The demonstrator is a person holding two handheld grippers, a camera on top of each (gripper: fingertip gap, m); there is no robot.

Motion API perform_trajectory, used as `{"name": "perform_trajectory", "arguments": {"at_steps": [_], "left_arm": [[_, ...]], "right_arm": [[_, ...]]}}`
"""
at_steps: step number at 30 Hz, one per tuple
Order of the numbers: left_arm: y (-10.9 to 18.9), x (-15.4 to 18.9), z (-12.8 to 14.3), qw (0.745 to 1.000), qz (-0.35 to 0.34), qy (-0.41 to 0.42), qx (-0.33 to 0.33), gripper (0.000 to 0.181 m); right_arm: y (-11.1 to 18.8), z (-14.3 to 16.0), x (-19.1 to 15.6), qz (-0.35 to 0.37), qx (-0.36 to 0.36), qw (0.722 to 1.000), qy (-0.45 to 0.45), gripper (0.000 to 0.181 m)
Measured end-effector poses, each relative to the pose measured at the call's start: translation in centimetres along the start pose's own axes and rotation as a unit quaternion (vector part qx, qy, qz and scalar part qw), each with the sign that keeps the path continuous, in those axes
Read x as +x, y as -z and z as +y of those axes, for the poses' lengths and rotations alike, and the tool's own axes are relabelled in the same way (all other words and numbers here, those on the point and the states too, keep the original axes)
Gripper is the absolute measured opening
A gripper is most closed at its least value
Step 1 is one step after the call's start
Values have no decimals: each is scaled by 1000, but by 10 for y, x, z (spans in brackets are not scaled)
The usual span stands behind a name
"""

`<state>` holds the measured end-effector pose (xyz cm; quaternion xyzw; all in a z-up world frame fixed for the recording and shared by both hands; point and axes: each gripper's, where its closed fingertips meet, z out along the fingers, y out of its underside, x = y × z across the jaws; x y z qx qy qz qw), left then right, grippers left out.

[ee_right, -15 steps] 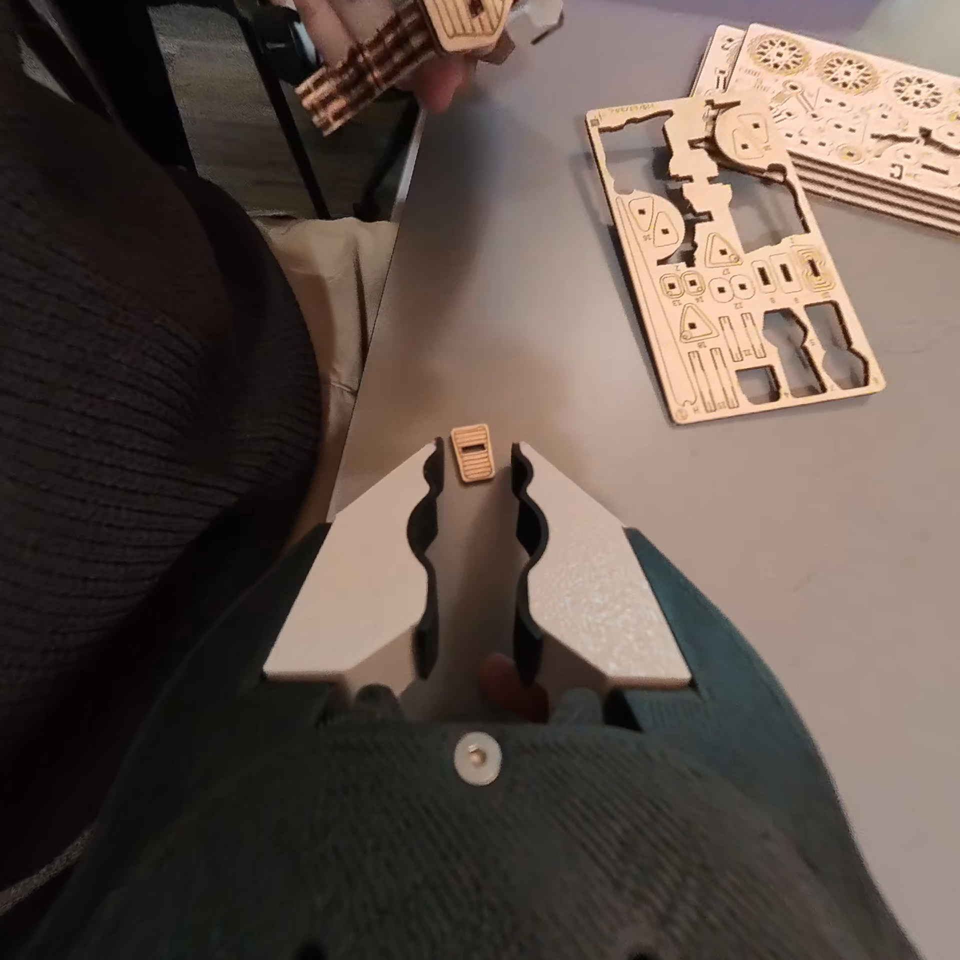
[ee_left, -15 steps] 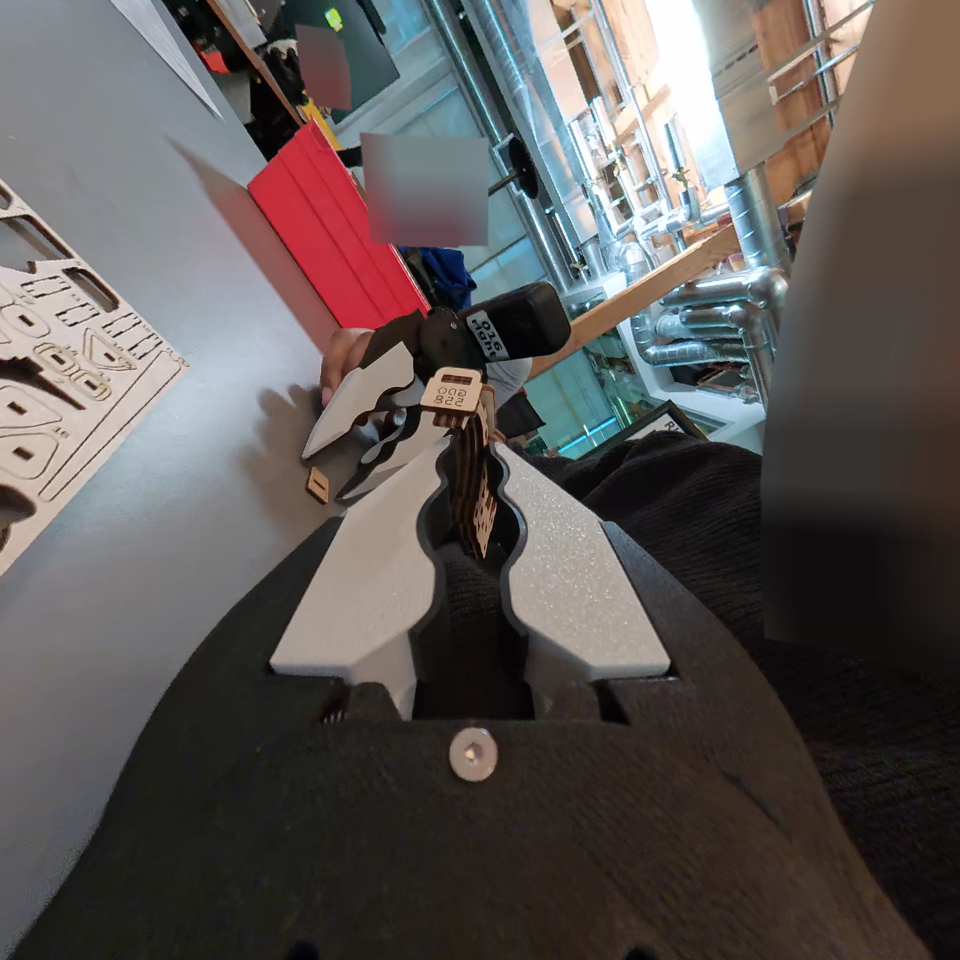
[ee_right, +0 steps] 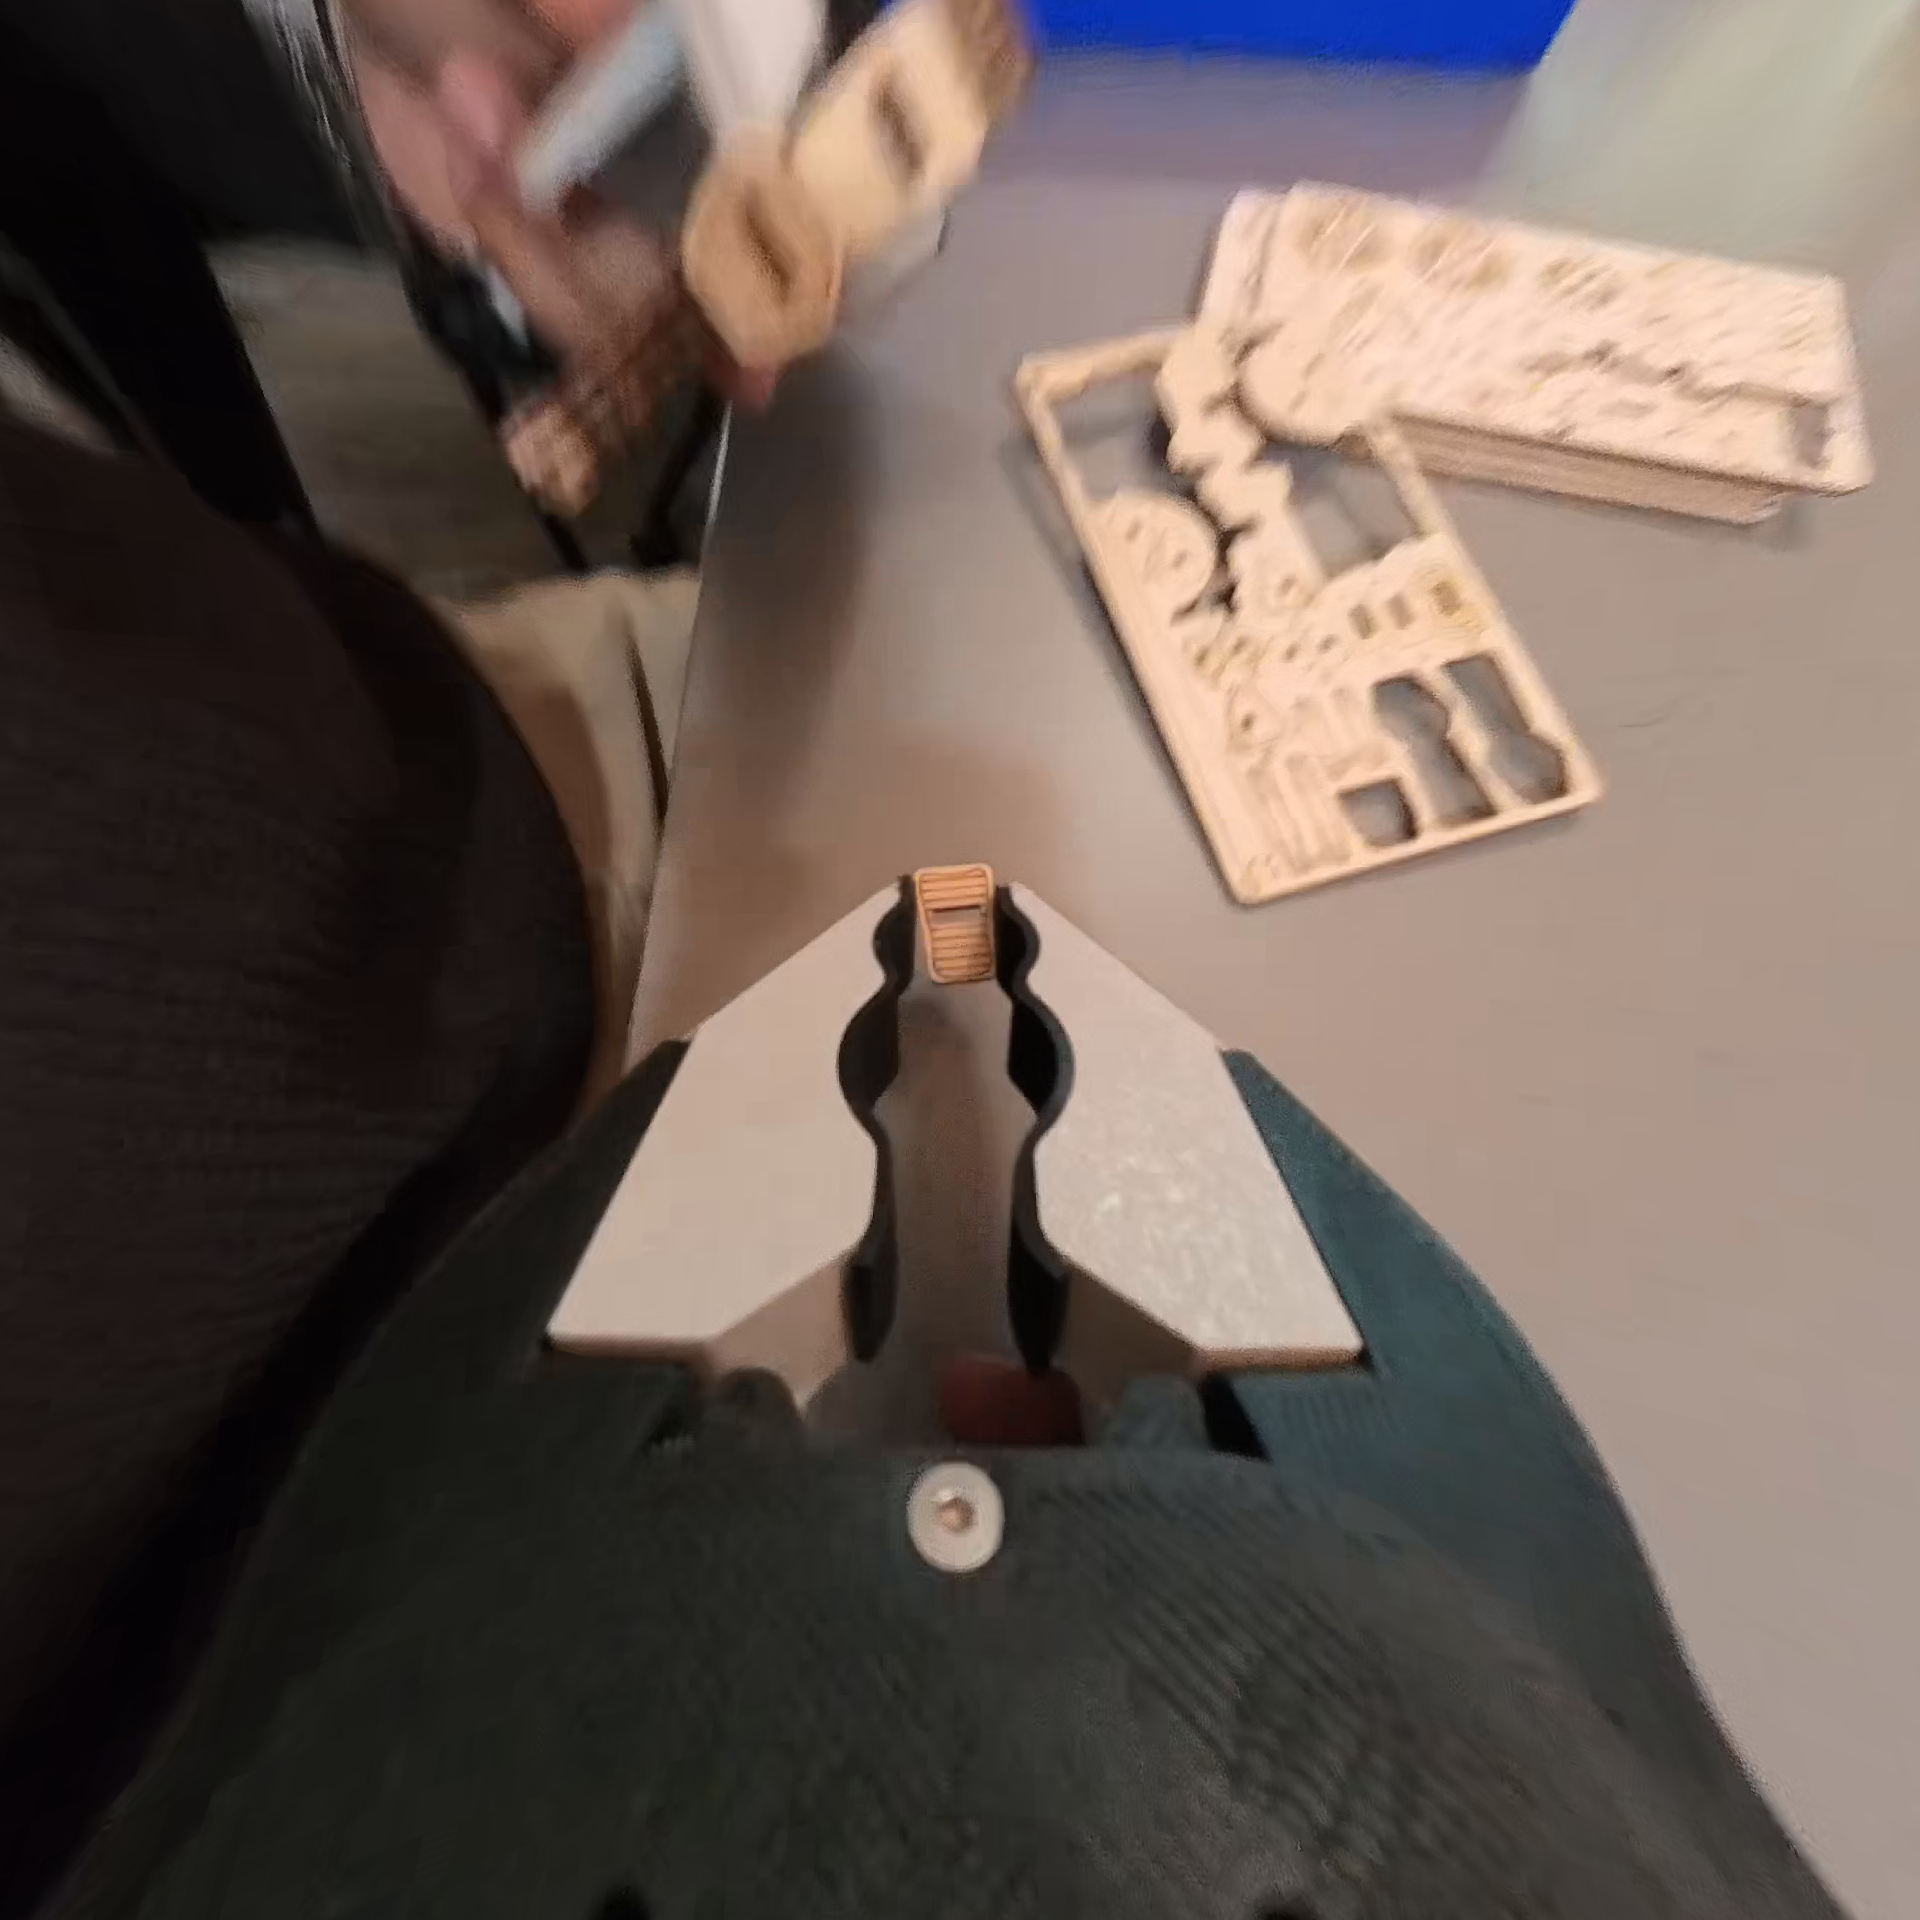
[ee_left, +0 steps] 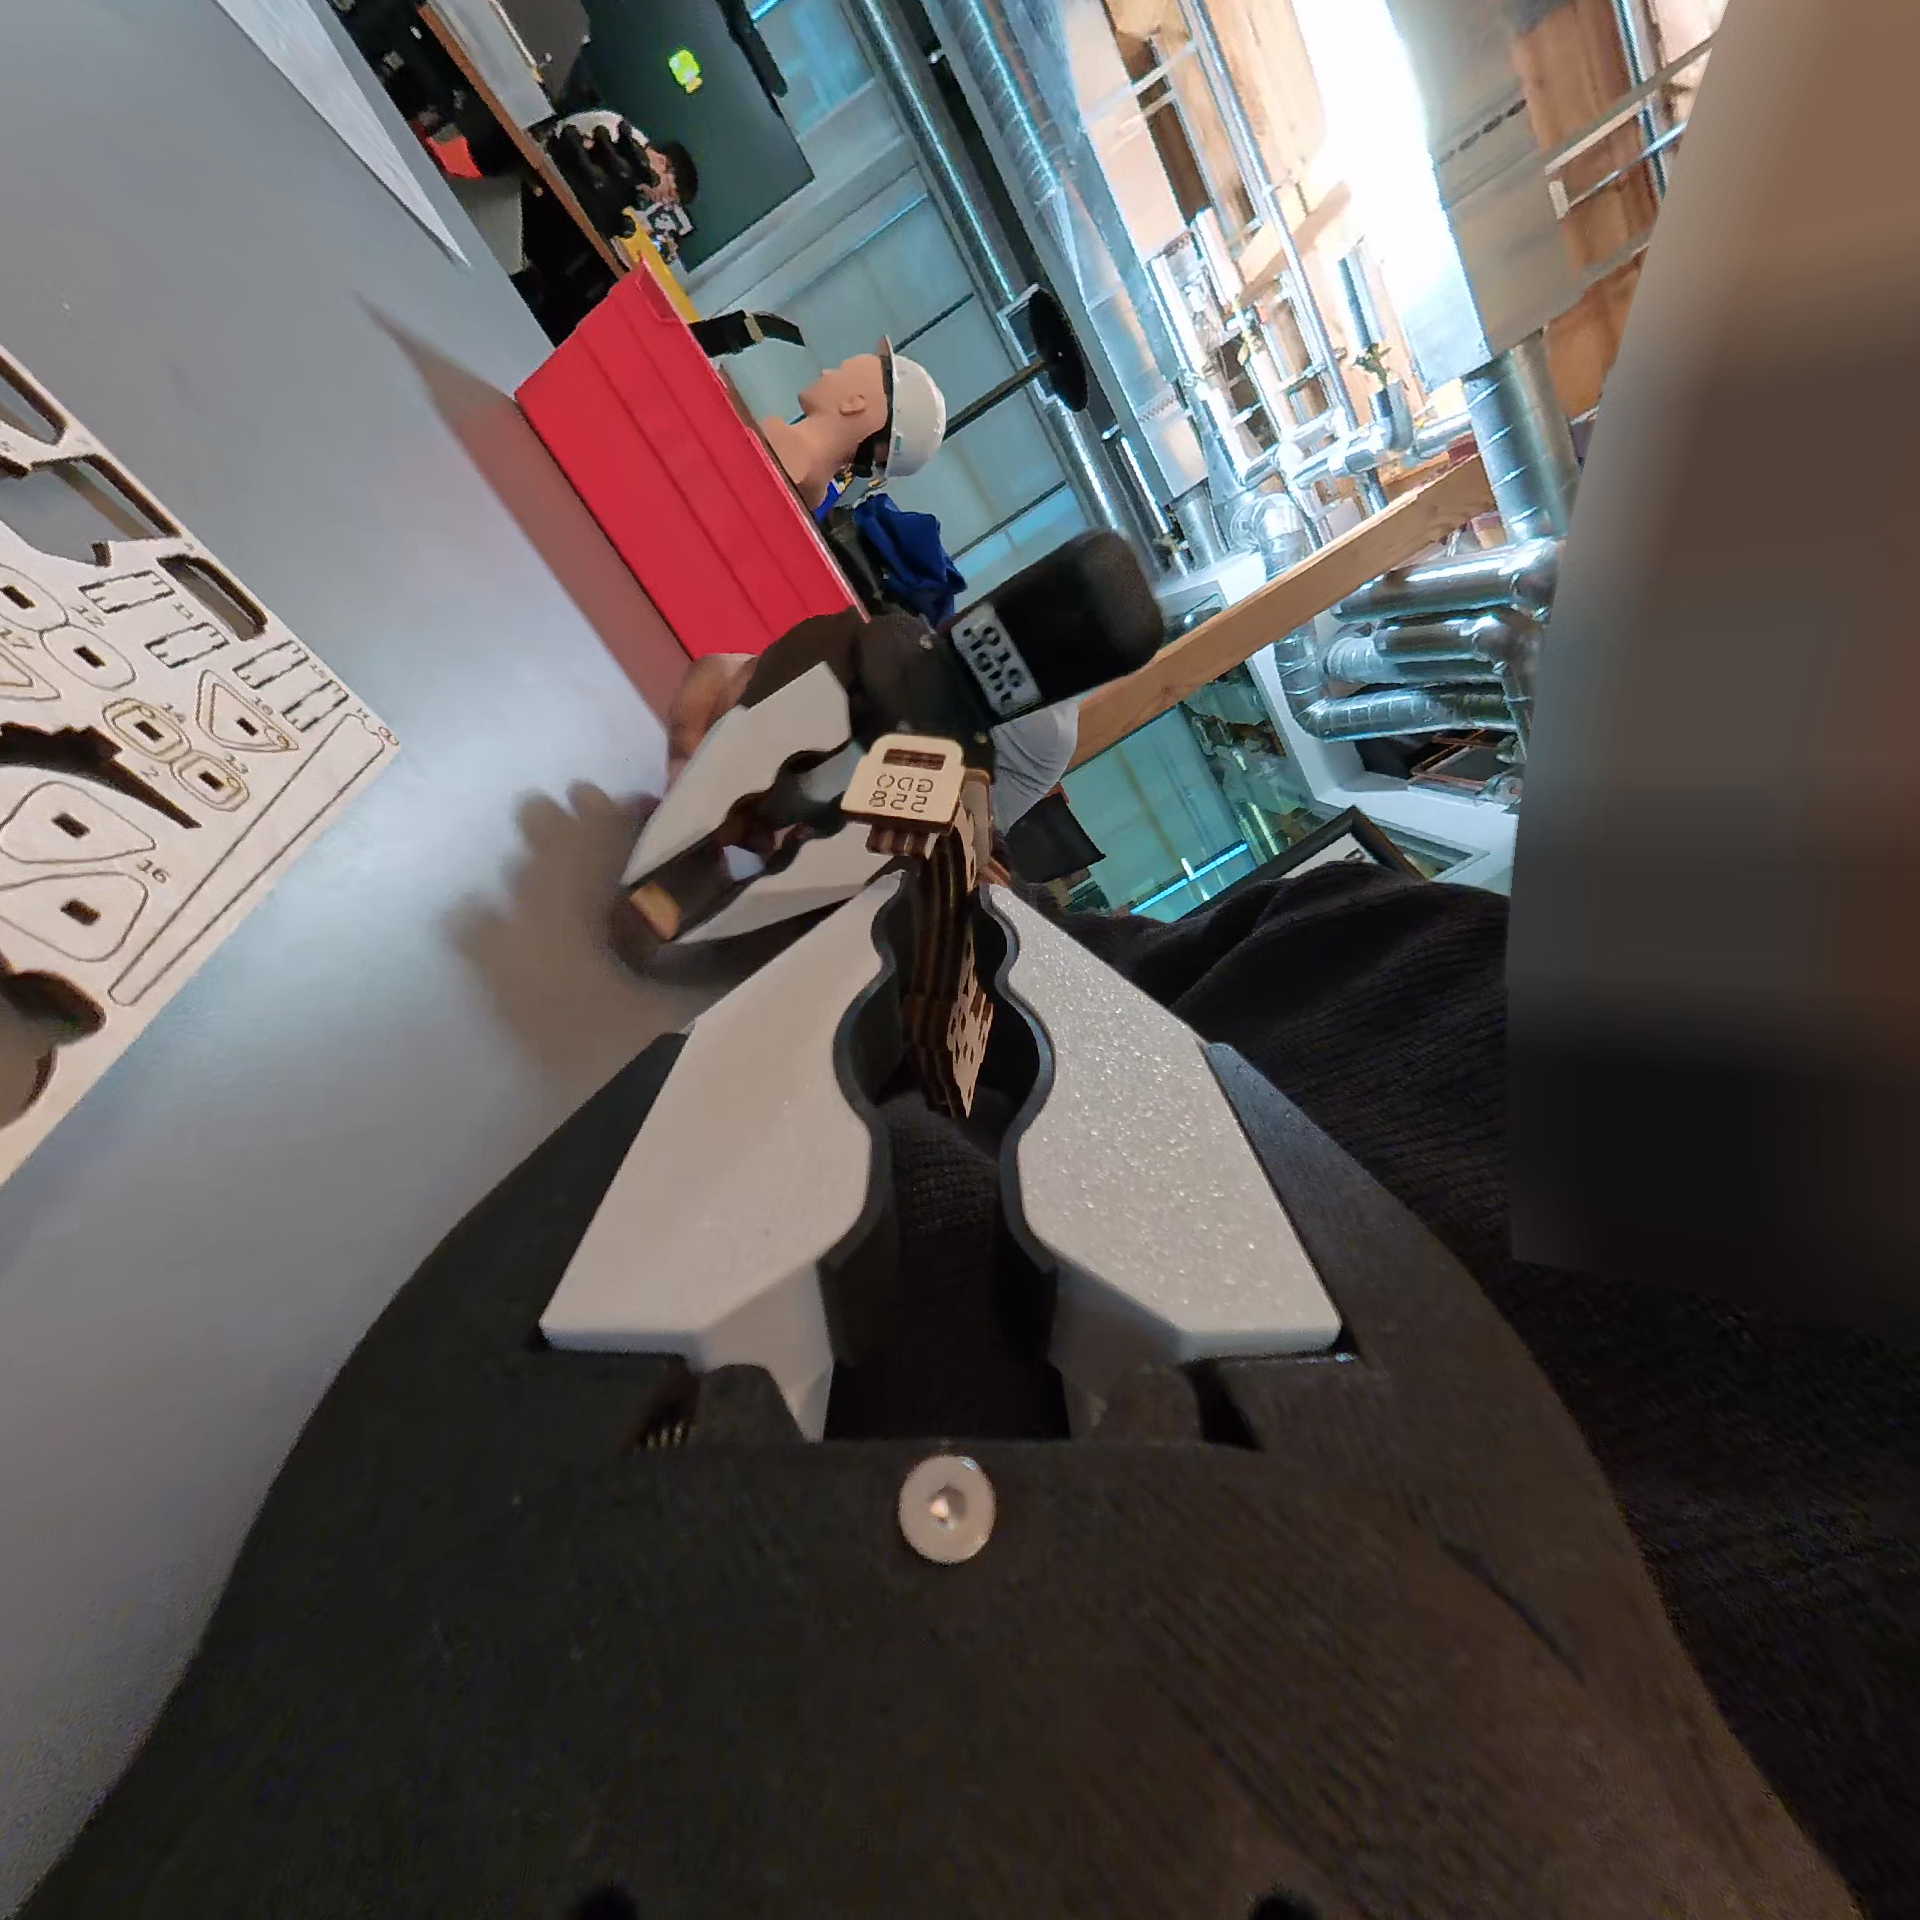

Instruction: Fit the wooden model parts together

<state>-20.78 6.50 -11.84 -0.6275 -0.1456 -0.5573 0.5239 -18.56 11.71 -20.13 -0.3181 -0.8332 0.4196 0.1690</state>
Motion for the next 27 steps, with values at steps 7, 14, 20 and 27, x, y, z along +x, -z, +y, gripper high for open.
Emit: {"name": "perform_trajectory", "arguments": {"at_steps": [7,14,20,27], "left_arm": [[-11,-11,-3,994,-58,-86,-18,8],[-33,-3,-3,988,-54,-145,-15,8],[-39,-1,-3,982,-63,-176,-11,7],[-42,2,-1,978,-62,-197,-18,7]], "right_arm": [[40,-91,3,-29,279,931,-233,14],[51,-93,18,-44,380,836,-394,13],[54,-97,9,-38,383,848,-364,13],[53,-100,3,-32,384,857,-342,13]]}}
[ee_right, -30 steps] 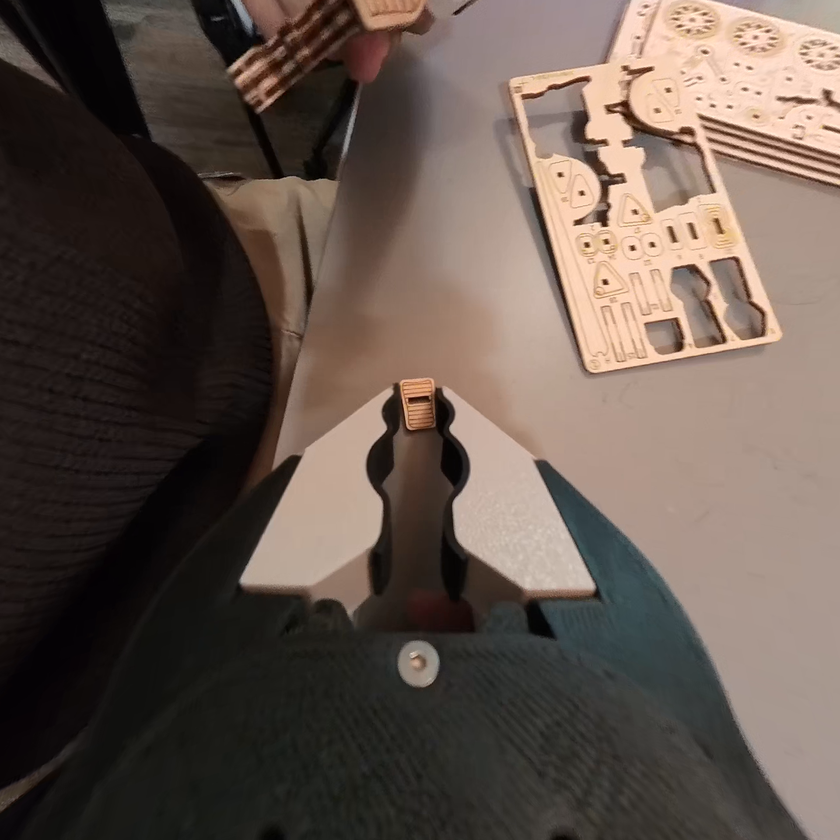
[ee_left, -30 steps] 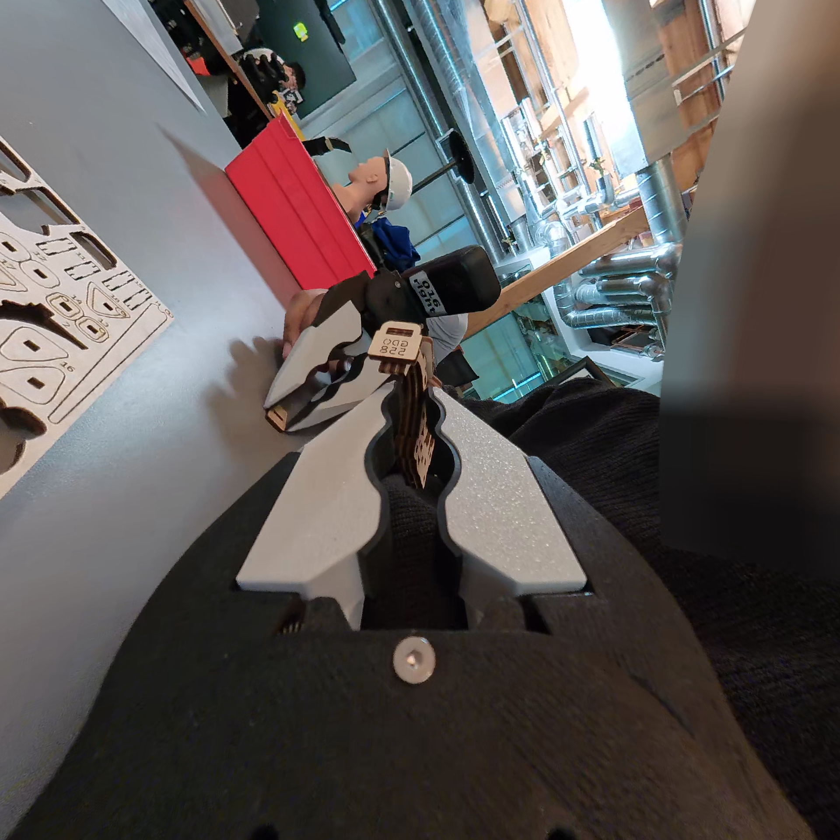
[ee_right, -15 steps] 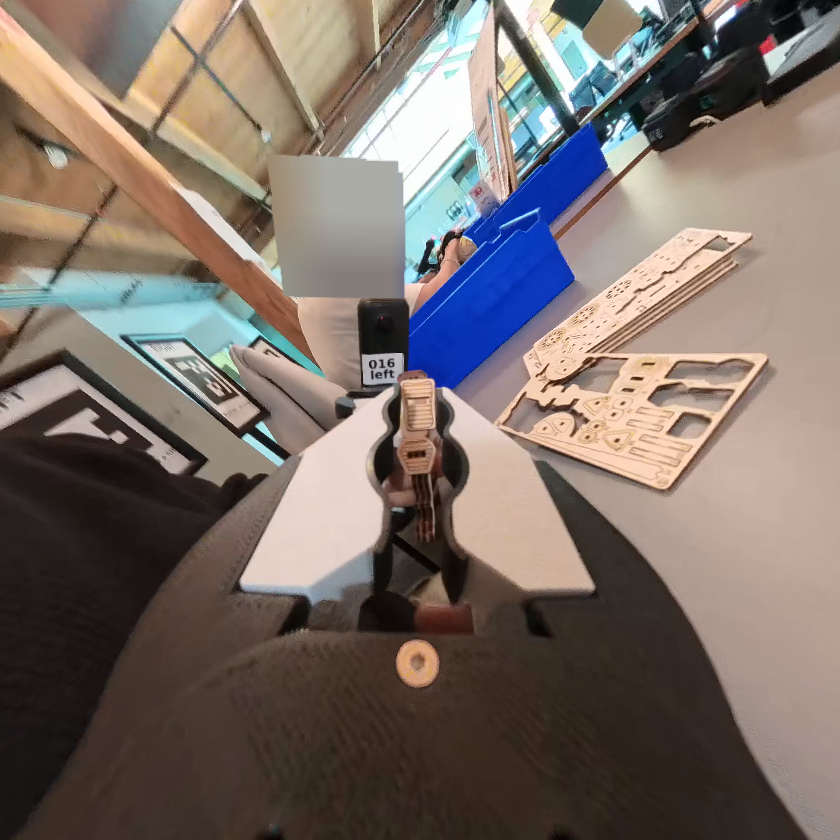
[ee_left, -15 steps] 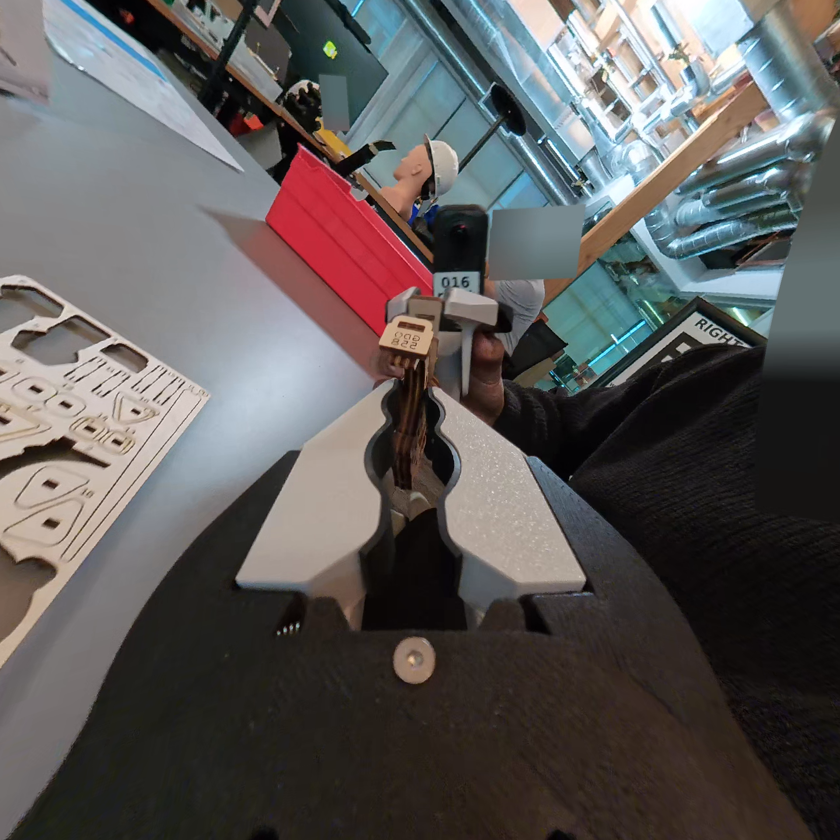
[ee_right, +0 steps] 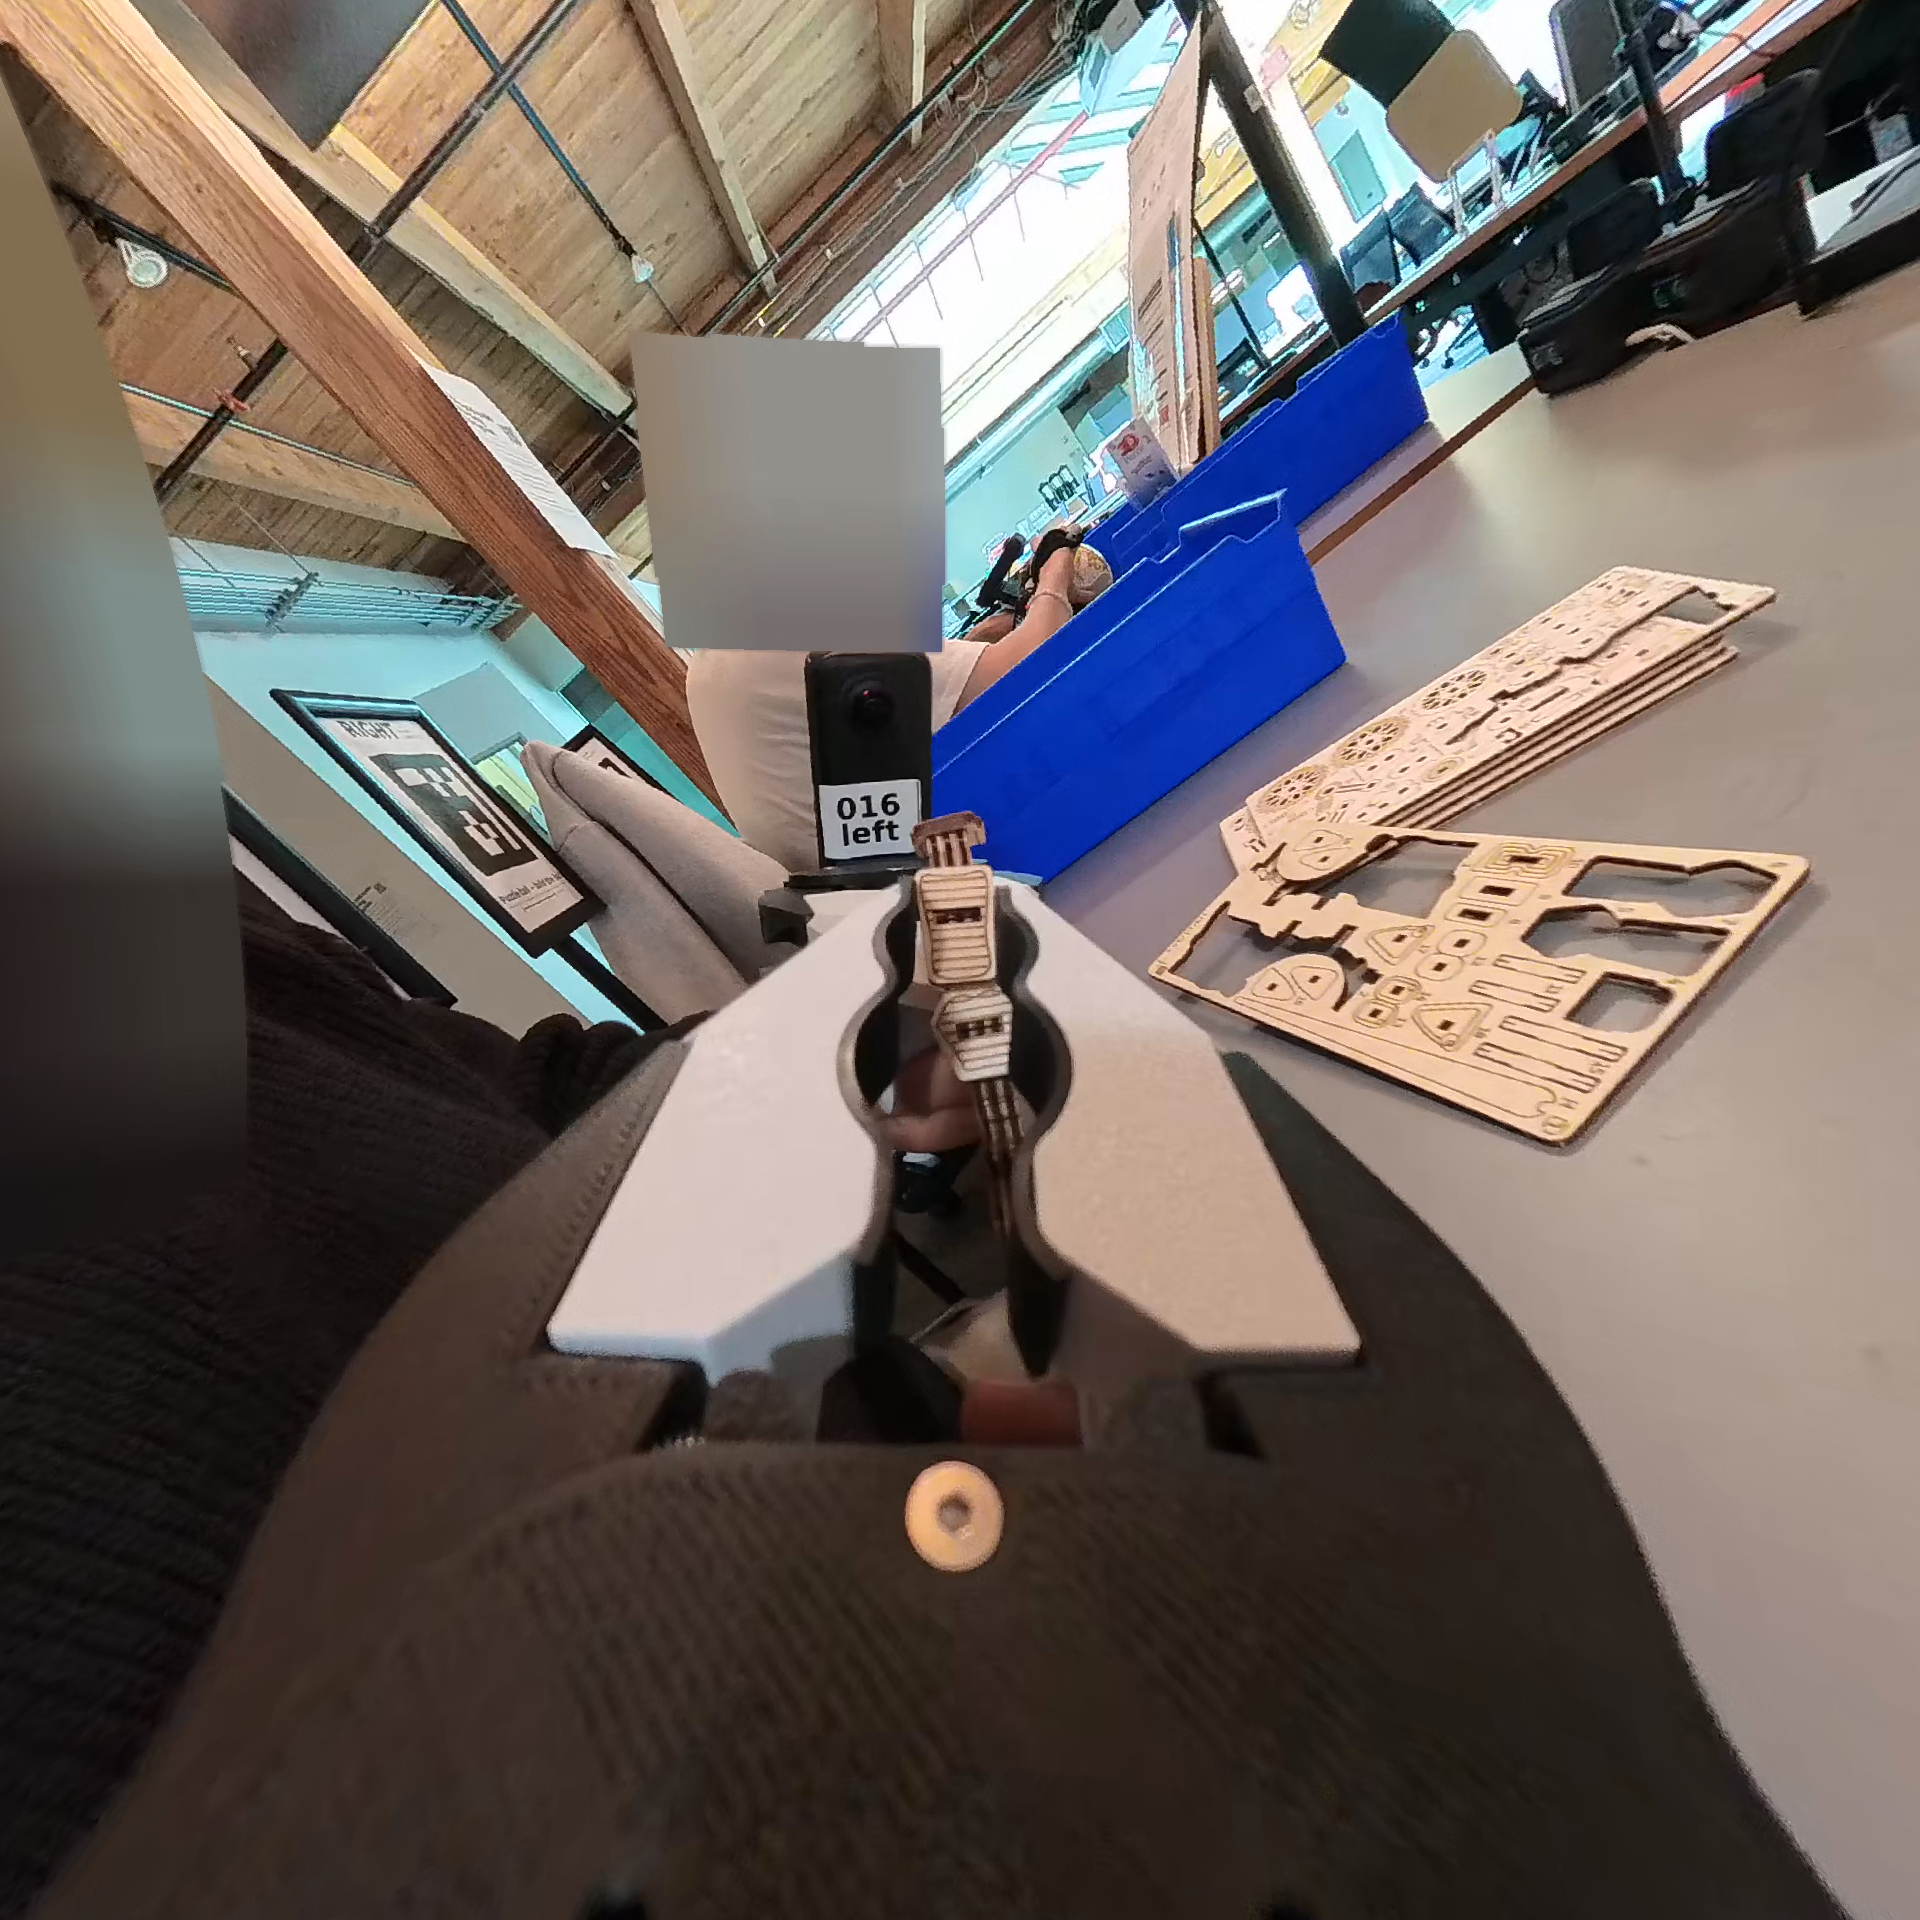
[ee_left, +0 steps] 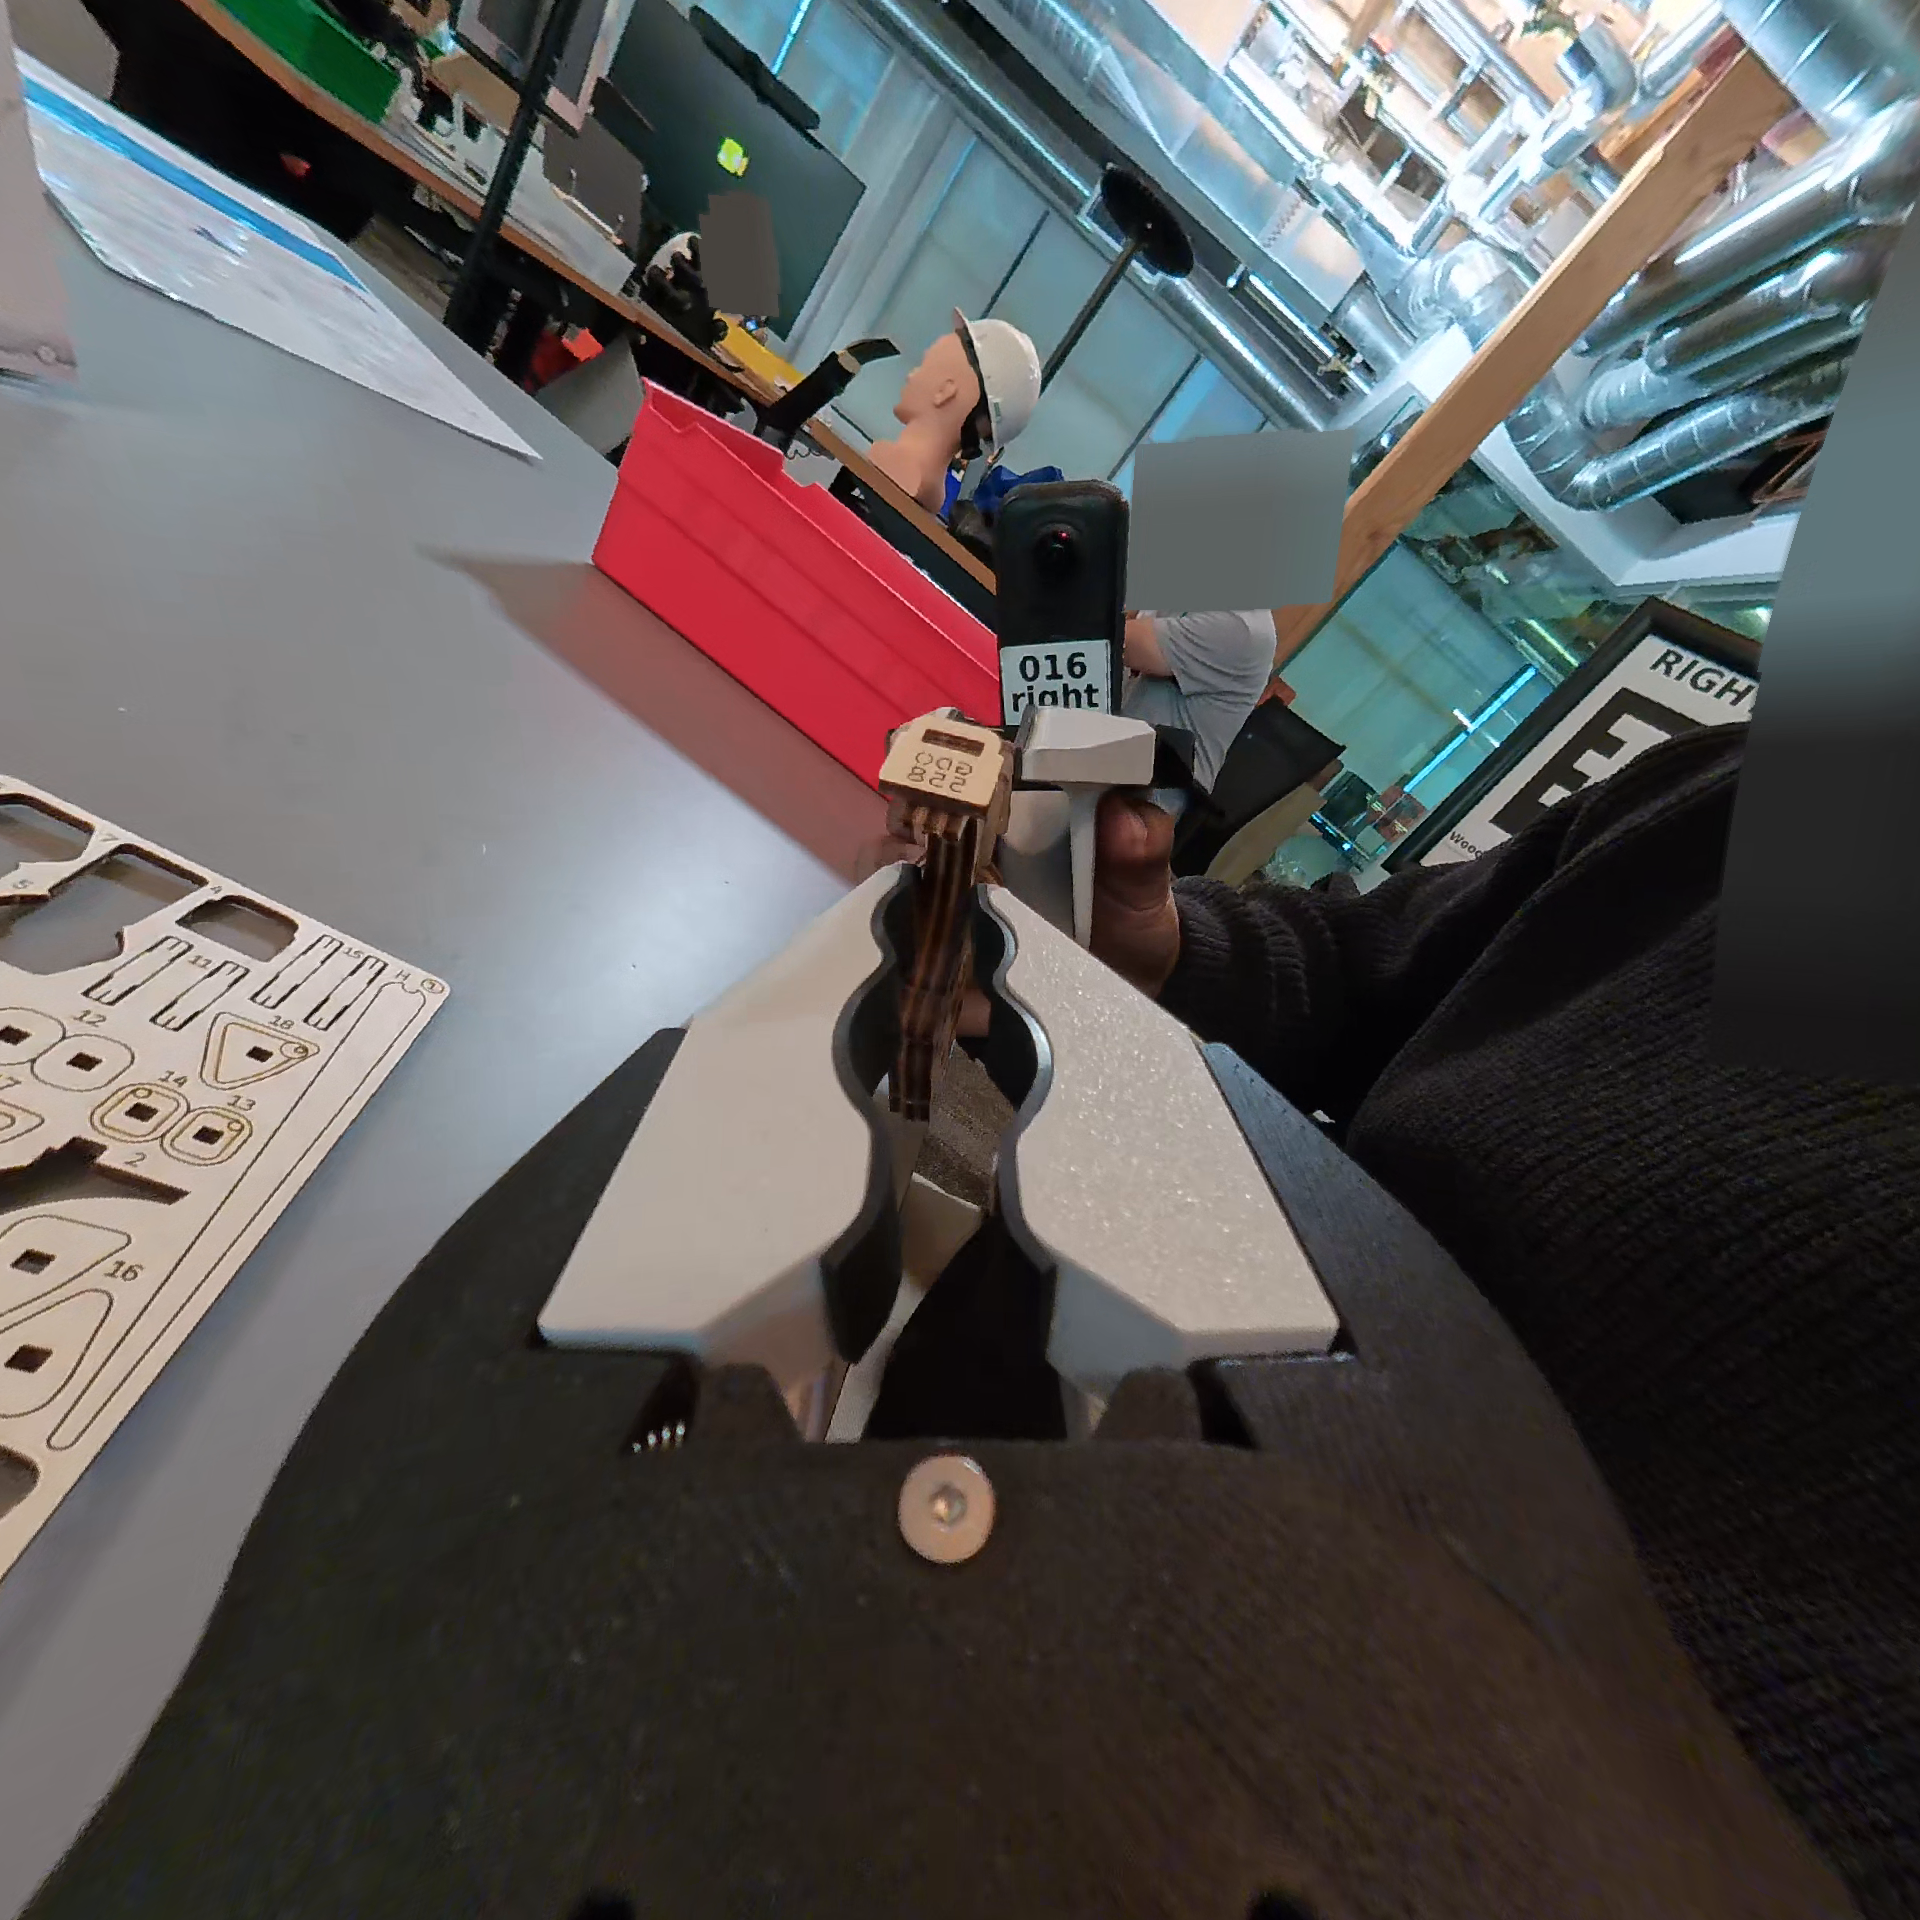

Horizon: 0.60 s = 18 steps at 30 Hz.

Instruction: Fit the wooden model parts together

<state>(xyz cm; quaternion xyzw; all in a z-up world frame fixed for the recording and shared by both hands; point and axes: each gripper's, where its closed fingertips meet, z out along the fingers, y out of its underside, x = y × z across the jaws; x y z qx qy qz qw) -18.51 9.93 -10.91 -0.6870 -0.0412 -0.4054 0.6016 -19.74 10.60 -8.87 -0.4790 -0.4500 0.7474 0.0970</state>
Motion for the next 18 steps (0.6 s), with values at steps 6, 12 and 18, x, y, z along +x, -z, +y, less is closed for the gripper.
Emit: {"name": "perform_trajectory", "arguments": {"at_steps": [6,12,18], "left_arm": [[2,1,-2,1000,3,-1,6,7],[3,4,-2,1000,13,-4,5,7],[2,7,0,1000,18,-17,-3,7]], "right_arm": [[-3,2,-3,-1,-2,1000,21,13],[-5,3,-6,1,-4,998,55,14],[-5,5,-11,8,-13,995,102,14]]}}
